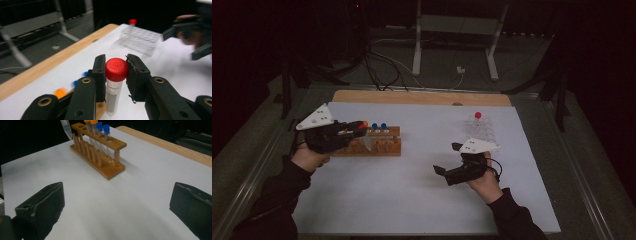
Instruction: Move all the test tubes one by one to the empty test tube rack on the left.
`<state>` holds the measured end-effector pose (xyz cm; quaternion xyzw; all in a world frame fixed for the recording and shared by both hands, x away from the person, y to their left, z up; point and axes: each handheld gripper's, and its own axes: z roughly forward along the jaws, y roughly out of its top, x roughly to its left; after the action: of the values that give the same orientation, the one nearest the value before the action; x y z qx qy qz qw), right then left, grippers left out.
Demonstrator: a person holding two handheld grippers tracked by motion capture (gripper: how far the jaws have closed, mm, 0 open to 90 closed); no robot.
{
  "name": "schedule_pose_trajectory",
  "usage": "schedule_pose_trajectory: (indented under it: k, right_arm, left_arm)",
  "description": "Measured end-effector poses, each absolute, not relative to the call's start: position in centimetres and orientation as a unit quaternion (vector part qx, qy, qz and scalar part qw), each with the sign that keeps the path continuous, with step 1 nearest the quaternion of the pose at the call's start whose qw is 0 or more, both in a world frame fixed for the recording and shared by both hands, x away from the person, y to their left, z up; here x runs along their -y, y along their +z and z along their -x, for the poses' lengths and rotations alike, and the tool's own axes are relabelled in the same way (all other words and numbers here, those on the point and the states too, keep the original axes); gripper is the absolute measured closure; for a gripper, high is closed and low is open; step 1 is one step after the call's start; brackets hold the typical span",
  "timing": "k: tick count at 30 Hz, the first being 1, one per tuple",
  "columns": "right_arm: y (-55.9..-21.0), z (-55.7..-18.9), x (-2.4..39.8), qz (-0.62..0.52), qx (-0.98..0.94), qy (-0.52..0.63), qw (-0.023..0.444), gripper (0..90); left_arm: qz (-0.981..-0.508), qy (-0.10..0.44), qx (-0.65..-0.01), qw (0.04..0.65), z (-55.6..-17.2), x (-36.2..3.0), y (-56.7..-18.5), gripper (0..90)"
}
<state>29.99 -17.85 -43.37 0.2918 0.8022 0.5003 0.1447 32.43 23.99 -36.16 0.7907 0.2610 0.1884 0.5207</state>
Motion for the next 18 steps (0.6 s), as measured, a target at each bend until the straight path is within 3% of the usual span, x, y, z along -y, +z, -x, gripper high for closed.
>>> schedule_pose_trajectory:
  k: [9, 18]
  right_arm:
    - [-43.2, -30.0, 18.0, -0.288, -0.801, 0.505, 0.146, 0.1]
    - [-43.1, -29.8, 18.2, -0.284, -0.799, 0.509, 0.145, 0.1]
  left_arm:
    - [-0.766, 0.227, -0.318, 0.511, -34.3, -27.9, -36.0, 71.6]
    - [-0.751, 0.252, -0.349, 0.501, -37.4, -28.4, -37.3, 71.6]
